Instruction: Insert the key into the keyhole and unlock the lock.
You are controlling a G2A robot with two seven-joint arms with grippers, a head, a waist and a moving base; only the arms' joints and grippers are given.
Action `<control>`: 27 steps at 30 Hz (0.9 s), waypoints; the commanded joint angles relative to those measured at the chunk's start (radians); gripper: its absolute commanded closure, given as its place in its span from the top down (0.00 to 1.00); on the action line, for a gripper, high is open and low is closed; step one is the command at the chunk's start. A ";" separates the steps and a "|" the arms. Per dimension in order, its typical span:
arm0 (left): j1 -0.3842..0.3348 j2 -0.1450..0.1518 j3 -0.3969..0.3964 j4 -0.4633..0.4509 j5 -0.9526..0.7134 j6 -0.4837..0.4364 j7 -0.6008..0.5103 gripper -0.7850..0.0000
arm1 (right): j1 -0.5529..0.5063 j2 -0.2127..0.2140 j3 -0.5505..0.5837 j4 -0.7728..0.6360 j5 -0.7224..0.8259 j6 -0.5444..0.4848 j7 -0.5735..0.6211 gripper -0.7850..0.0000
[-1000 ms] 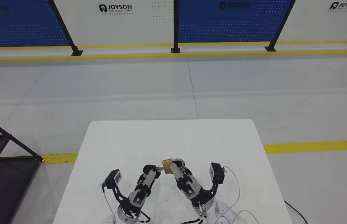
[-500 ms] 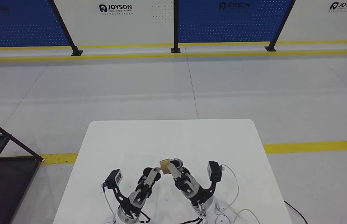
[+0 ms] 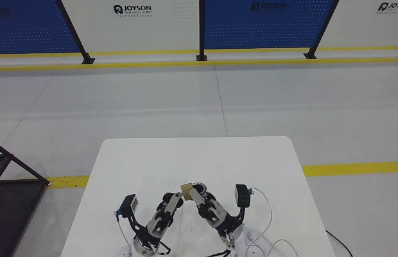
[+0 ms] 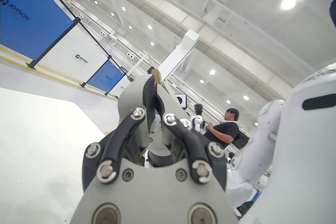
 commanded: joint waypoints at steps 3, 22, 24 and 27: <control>-0.001 -0.007 -0.005 0.004 0.087 0.027 0.052 0.00 | -0.003 0.000 0.002 -0.003 0.005 -0.002 0.006 0.00; -0.018 -0.027 0.014 0.045 0.517 0.208 0.379 0.00 | -0.013 0.004 0.012 -0.014 0.033 0.004 0.051 0.00; -0.020 -0.027 0.016 0.048 0.549 0.232 0.406 0.00 | -0.013 0.004 0.013 -0.014 0.036 0.005 0.054 0.00; -0.019 -0.028 0.018 0.046 0.610 0.295 0.468 0.00 | -0.014 0.004 0.014 -0.016 0.037 0.008 0.059 0.00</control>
